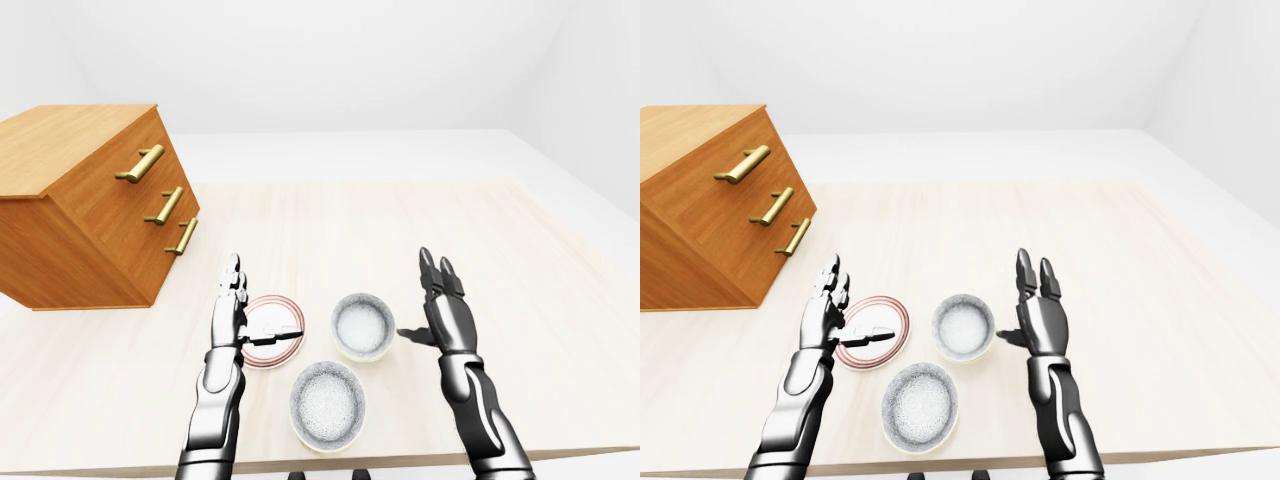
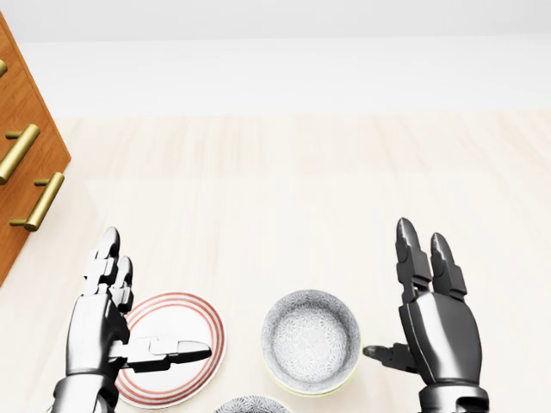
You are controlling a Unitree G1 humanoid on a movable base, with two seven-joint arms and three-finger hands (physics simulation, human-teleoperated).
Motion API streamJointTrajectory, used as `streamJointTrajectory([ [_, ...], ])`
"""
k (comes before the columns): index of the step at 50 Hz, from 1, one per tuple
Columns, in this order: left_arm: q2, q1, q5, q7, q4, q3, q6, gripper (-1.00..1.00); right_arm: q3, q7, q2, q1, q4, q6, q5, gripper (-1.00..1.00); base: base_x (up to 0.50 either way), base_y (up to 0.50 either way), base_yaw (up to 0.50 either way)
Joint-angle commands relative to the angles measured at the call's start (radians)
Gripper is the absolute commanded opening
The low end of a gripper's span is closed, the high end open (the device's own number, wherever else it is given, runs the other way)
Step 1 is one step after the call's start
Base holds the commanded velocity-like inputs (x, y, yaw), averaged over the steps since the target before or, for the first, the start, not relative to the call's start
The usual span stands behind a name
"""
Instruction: Stack the bowl at the front on the bowl in the middle.
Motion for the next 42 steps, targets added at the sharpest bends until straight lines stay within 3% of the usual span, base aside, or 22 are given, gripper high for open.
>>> streamJointTrajectory([
  [1, -0.002, 0.002, 0.003, 0.0, 0.0, -0.003, 0.001, 1.0, -0.126, 0.09, -0.044, -0.022, -0.133, 0.0, -0.017, 1.0, 0.0, 0.0, 0.0],
  [4, -0.001, -0.002, 0.001, -0.001, 0.009, -0.001, -0.003, 1.0, -0.198, 0.049, -0.103, -0.033, -0.165, 0.0, -0.197, 1.0, 0.0, 0.0, 0.0],
  [6, -0.001, -0.001, 0.0, 0.0, -0.003, -0.001, 0.008, 1.0, -0.243, 0.066, -0.134, -0.045, -0.195, 0.0, -0.248, 1.0, 0.0, 0.0, 0.0],
  [8, -0.001, 0.003, -0.002, 0.0, -0.019, -0.001, 0.02, 1.0, -0.282, 0.137, -0.145, -0.049, -0.236, 0.0, -0.19, 1.0, 0.0, 0.0, 0.0],
  [9, -0.001, 0.003, -0.003, 0.0, -0.019, 0.0, 0.019, 1.0, -0.298, 0.128, -0.155, -0.057, -0.246, 0.0, -0.217, 1.0, 0.0, 0.0, 0.0],
  [12, 0.0, 0.006, -0.012, 0.002, -0.058, 0.004, 0.049, 1.0, -0.37, 0.147, -0.217, -0.085, -0.243, 0.0, -0.249, 1.0, 0.0, 0.0, 0.0],
  [15, -0.001, 0.005, -0.014, 0.002, -0.056, 0.005, 0.047, 1.0, -0.42, 0.179, -0.258, -0.106, -0.269, 0.0, -0.244, 1.0, 0.0, 0.0, 0.0],
  [16, -0.001, 0.007, -0.013, 0.004, -0.071, 0.004, 0.058, 1.0, -0.449, 0.22, -0.281, -0.123, -0.284, 0.0, -0.209, 1.0, 0.0, 0.0, 0.0],
  [17, -0.001, 0.005, -0.014, 0.004, -0.06, 0.006, 0.048, 1.0, -0.473, 0.239, -0.311, -0.146, -0.29, 0.0, -0.2, 1.0, 0.0, 0.0, 0.0],
  [20, 0.0, 0.007, -0.015, 0.004, -0.068, 0.008, 0.052, 1.0, -0.517, 0.323, -0.35, -0.178, -0.333, 0.0, -0.122, 1.0, 0.0, 0.0, 0.0],
  [22, 0.0, 0.011, -0.016, 0.006, -0.089, 0.007, 0.068, 1.0, -0.527, 0.354, -0.345, -0.18, -0.368, 0.0, -0.089, 1.0, 0.0, 0.0, 0.0],
  [25, -0.002, 0.014, -0.016, 0.005, -0.091, 0.005, 0.066, 1.0, -0.527, 0.373, -0.332, -0.179, -0.389, 0.0, -0.072, 1.0, 0.0, 0.0, 0.0],
  [32, -0.002, 0.021, -0.028, 0.006, -0.156, 0.008, 0.109, 1.0, -0.536, 0.446, -0.339, -0.208, -0.437, 0.0, -0.002, 1.0, 0.0, 0.0, 0.0],
  [42, -0.003, 0.026, -0.046, 0.011, -0.24, 0.017, 0.109, 1.0, -0.544, 0.528, -0.328, -0.218, -0.502, 0.0, 0.1, 1.0, 0.0, 0.0, 0.0],
])
